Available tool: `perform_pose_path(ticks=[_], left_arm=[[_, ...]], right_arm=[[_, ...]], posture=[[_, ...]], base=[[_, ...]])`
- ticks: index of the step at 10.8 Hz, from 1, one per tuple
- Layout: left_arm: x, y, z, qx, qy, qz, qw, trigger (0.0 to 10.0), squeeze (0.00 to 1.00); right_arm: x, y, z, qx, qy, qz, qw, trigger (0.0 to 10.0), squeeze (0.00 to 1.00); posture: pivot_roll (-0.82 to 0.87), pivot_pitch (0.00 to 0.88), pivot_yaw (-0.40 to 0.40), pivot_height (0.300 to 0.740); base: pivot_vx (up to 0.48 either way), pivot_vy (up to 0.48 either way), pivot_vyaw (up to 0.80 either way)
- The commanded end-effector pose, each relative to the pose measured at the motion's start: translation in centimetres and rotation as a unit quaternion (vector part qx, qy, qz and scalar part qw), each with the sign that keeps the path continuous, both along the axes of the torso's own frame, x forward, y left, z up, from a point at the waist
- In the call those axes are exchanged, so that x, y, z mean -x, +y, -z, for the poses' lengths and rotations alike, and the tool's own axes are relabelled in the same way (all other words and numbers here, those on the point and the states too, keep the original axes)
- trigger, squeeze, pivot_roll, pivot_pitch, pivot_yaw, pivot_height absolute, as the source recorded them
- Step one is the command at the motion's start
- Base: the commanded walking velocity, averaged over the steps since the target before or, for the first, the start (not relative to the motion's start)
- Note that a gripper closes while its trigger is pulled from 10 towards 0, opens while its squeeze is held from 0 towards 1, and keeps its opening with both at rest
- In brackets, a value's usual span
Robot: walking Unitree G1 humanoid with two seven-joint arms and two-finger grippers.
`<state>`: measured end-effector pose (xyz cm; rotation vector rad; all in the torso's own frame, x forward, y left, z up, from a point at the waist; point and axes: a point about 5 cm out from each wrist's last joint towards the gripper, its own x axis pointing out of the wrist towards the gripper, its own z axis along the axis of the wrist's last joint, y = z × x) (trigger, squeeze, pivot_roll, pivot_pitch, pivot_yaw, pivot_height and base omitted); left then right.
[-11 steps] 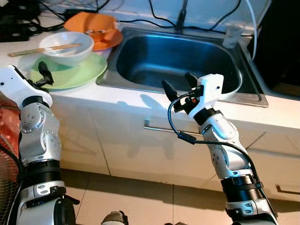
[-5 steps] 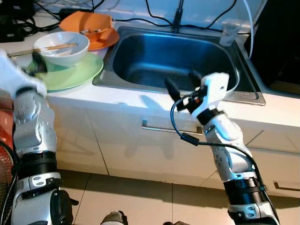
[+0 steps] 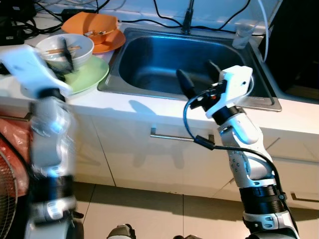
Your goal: Kitchen organization
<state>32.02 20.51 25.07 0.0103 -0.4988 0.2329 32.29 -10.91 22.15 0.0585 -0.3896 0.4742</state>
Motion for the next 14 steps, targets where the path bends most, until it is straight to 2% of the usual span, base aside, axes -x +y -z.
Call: perform_pose_path(ticks=[1,2,4,8,10,14], left_arm=[[0.9,-2.7,-0.1,-0.046,-0.015,0.048,0.998,10.0,0.00],[1.9,-4.7,0.0,-0.074,-0.024,0.089,0.993,10.0,0.00],[2.5,-6.0,-0.2,-0.094,-0.034,0.113,0.989,10.0,0.00],[2.1,-5.0,-1.1,-0.092,-0.037,0.089,0.991,10.0,0.00],[2.3,-5.1,-1.0,-0.086,-0.035,0.088,0.992,10.0,0.00],[2.1,-5.2,-0.7,-0.078,-0.024,0.092,0.992,10.0,0.00]], right_arm=[[0.1,-0.2,-1.1,-0.008,-0.019,0.014,1.000,10.0,0.00],[0.6,-0.1,-1.4,-0.014,-0.026,0.026,0.999,10.0,0.00],[1.5,1.0,-1.4,-0.013,-0.030,0.016,0.999,10.0,0.00],[1.2,0.6,-1.5,-0.007,-0.028,0.026,0.999,10.0,0.00],[1.2,0.7,-1.2,-0.003,-0.024,0.027,0.999,10.0,0.00],[1.0,0.5,-0.7,0.002,-0.016,0.031,0.999,10.0,0.00]], posture=[[0.03,0.071,-0.037,0.740],[0.03,0.068,-0.036,0.740],[0.02,0.065,-0.033,0.740],[0.03,0.066,-0.039,0.740],[0.03,0.068,-0.040,0.740],[0.03,0.070,-0.037,0.740]], base=[[0.000,0.000,0.00],[0.000,0.000,0.00],[0.414,0.000,0.00],[0.458,0.000,0.00],[0.000,0.000,0.00],[0.204,0.000,0.00]])
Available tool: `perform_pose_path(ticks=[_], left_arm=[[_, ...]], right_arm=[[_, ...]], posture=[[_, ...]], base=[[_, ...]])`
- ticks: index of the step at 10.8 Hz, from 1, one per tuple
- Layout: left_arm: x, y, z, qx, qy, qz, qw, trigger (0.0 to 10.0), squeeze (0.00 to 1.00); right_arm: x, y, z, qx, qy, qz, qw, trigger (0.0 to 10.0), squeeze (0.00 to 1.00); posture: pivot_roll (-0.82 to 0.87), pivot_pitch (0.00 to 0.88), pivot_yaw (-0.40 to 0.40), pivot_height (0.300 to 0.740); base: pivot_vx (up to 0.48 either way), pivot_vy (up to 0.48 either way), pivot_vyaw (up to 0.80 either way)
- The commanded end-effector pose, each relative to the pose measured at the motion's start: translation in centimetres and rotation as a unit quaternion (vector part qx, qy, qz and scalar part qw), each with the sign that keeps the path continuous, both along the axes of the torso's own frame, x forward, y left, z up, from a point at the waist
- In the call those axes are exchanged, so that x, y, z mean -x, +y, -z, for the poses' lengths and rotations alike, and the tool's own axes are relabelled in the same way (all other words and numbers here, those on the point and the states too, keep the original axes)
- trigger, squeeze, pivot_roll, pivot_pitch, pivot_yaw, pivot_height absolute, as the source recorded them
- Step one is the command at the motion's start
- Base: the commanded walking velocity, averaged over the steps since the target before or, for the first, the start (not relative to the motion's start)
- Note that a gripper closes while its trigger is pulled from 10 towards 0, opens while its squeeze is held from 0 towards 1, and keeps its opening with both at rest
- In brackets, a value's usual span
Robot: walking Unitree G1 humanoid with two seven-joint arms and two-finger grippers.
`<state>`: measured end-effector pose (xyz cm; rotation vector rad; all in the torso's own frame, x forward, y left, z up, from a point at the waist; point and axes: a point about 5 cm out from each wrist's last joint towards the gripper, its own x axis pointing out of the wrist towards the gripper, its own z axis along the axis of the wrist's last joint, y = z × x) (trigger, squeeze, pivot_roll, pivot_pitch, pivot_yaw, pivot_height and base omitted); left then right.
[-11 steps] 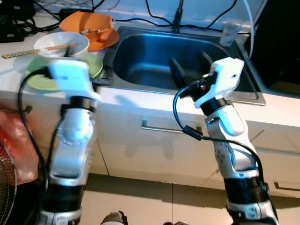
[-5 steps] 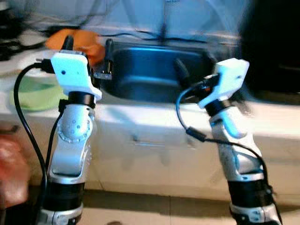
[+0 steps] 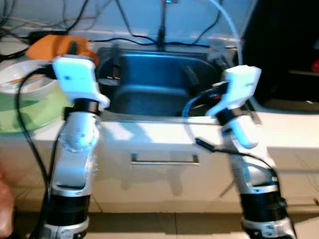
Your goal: Kitchen organization
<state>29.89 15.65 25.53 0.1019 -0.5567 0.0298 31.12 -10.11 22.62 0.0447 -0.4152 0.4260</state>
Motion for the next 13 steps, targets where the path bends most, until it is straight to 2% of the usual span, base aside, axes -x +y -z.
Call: perform_pose_path(ticks=[1,4,8,11,13], left_arm=[[-0.09,-0.17,0.04,0.004,0.010,0.004,1.000,10.0,0.00],[-0.27,-0.13,0.20,0.008,0.018,0.004,1.000,10.0,0.00],[-0.47,0.02,0.53,0.008,0.033,0.003,0.999,10.0,0.00],[-0.53,-0.39,0.46,-0.007,0.036,0.017,0.999,10.0,0.00],[-0.66,-0.43,0.44,-0.001,0.040,0.018,0.999,10.0,0.00]], right_arm=[[-0.13,-0.26,-0.16,0.003,-0.001,0.006,1.000,10.0,0.00],[-0.12,-0.24,-0.08,-0.001,0.002,0.006,1.000,10.0,0.00],[-0.22,-0.21,0.04,-0.005,0.005,0.006,1.000,10.0,0.00],[-0.24,-0.40,0.02,-0.007,0.005,0.011,1.000,10.0,0.00],[-0.25,-0.37,0.04,-0.007,0.005,0.012,1.000,10.0,0.00]], posture=[[0.03,0.069,-0.036,0.740],[0.03,0.069,-0.037,0.740],[0.03,0.066,-0.034,0.740],[0.03,0.067,-0.030,0.740],[0.03,0.070,-0.028,0.740]], base=[[0.000,0.000,0.00],[0.000,0.236,0.00],[0.000,0.451,0.00],[0.000,0.000,0.00],[0.375,0.000,0.00]])
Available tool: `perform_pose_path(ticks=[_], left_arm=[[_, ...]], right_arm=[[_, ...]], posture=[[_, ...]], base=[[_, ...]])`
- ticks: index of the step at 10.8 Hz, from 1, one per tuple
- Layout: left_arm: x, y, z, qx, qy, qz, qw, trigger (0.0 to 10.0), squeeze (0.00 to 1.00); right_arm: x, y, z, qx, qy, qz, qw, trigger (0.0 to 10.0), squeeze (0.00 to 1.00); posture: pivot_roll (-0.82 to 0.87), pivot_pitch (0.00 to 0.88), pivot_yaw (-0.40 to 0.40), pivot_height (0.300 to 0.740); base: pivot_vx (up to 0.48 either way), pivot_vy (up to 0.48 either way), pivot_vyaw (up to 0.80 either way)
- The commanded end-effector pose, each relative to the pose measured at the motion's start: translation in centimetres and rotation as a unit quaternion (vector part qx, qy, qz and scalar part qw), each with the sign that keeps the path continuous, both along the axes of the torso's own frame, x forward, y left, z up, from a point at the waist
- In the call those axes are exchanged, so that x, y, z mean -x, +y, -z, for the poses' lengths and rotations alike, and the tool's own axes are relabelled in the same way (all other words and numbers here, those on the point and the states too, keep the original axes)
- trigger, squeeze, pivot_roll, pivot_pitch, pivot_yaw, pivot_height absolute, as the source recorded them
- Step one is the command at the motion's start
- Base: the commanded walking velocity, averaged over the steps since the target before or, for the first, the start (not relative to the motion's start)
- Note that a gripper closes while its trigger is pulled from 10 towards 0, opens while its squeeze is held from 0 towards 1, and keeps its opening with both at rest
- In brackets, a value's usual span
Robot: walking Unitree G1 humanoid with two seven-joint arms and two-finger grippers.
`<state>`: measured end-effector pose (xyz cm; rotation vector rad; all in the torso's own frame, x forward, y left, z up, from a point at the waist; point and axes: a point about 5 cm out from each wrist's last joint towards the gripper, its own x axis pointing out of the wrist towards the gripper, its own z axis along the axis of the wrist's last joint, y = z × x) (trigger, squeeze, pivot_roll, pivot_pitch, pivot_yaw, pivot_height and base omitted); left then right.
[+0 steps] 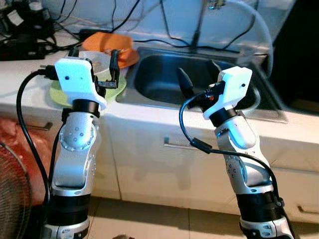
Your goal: Kitchen organization
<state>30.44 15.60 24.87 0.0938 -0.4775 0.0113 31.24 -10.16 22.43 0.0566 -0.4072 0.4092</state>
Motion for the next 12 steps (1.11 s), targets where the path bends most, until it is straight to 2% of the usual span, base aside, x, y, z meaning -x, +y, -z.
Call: perform_pose_path(ticks=[1,4,5,10,12], left_arm=[[-0.13,-0.33,-0.20,-0.002,0.001,0.010,1.000,10.0,0.00],[-0.16,-0.37,-0.02,0.000,0.007,0.009,1.000,10.0,0.00],[-0.21,-0.55,0.09,0.011,0.010,0.016,1.000,10.0,0.00],[-0.13,-1.04,0.39,0.011,0.015,0.027,0.999,10.0,0.00],[-0.41,-0.07,0.71,0.027,0.027,-0.001,0.999,10.0,0.00]], right_arm=[[-0.14,-0.35,-0.13,-0.001,0.000,0.006,1.000,10.0,0.00],[-0.09,-0.43,0.00,-0.002,0.002,0.008,1.000,10.0,0.00],[-0.06,-0.49,0.04,-0.002,0.002,0.009,1.000,10.0,0.00],[-0.18,-0.49,0.11,-0.001,0.004,0.008,1.000,10.0,0.00],[-0.20,-0.49,0.10,-0.001,0.004,0.008,1.000,10.0,0.00]], posture=[[0.03,0.070,-0.027,0.740],[0.03,0.073,-0.025,0.740],[0.03,0.075,-0.025,0.740],[0.03,0.075,-0.029,0.740],[0.03,0.074,-0.030,0.740]], base=[[0.465,0.000,0.00],[0.446,0.000,0.00],[0.000,0.000,0.00],[0.000,0.000,0.00],[0.000,0.000,0.00]])
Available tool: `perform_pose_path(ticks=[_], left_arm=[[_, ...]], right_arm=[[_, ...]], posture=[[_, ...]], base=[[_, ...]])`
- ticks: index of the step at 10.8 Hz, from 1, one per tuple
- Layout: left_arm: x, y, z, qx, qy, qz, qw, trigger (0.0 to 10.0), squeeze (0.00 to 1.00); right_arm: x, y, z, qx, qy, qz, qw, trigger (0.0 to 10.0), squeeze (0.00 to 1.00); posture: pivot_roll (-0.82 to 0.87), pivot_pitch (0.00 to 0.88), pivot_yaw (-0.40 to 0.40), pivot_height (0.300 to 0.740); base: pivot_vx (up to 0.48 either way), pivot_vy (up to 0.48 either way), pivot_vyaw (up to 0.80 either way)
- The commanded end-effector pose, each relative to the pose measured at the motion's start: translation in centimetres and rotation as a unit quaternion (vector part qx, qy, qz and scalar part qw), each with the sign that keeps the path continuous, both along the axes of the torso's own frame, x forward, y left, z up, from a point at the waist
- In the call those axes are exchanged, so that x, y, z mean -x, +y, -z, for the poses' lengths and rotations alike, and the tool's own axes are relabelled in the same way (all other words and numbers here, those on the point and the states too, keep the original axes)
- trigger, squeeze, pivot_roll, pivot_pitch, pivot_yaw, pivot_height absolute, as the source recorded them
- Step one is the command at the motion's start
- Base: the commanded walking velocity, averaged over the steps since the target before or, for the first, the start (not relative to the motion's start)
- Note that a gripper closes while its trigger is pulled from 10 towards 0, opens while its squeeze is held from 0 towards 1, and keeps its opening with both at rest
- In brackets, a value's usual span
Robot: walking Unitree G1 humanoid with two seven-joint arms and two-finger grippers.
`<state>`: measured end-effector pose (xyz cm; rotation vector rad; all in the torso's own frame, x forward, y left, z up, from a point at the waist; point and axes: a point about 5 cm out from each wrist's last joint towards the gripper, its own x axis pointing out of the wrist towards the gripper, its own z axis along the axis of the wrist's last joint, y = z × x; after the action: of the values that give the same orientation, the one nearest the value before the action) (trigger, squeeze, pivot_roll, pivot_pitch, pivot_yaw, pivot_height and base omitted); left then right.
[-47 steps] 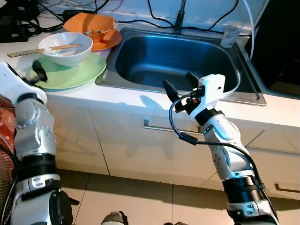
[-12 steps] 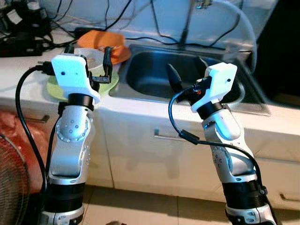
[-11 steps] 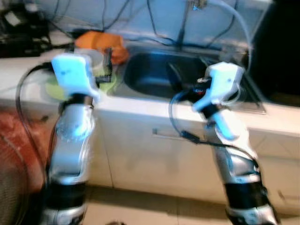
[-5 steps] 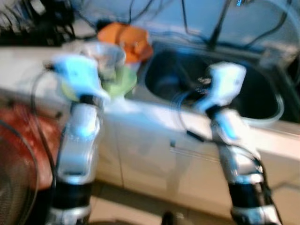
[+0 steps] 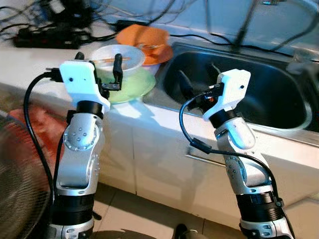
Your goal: Kitchen organization
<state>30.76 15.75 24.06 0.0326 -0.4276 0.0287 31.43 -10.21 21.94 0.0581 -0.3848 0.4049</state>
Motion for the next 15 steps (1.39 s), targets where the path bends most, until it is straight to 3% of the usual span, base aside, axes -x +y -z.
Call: perform_pose_path(ticks=[1,4,5,11,15], left_arm=[[-0.4,0.8,0.2,0.020,0.016,-0.022,0.999,10.0,0.00],[-1.3,4.0,1.5,0.125,0.060,-0.078,0.987,10.0,0.00],[-1.4,4.9,1.6,0.143,0.062,-0.094,0.983,10.0,0.00],[-3.3,8.4,1.7,0.229,0.046,-0.133,0.963,10.0,0.00],[-5.3,9.4,0.8,0.253,0.016,-0.116,0.960,10.0,0.00]], right_arm=[[0.0,-0.4,-0.4,-0.002,-0.008,0.007,1.000,10.0,0.00],[0.0,-0.9,-0.4,-0.006,-0.002,0.009,1.000,10.0,0.00],[0.2,-1.2,-0.4,-0.003,0.001,0.011,1.000,10.0,0.00],[1.2,-3.1,-0.5,0.028,0.017,0.018,0.999,10.0,0.00],[1.5,-3.5,-1.0,0.040,0.021,0.019,0.999,10.0,0.00]], posture=[[0.03,0.073,-0.030,0.740],[0.01,0.088,-0.042,0.740],[0.00,0.097,-0.051,0.740],[-0.10,0.137,-0.098,0.740],[-0.14,0.142,-0.104,0.740]], base=[[0.000,0.000,0.00],[0.000,0.000,0.00],[0.000,0.000,0.00],[0.000,0.000,0.00],[0.000,0.000,0.00]])
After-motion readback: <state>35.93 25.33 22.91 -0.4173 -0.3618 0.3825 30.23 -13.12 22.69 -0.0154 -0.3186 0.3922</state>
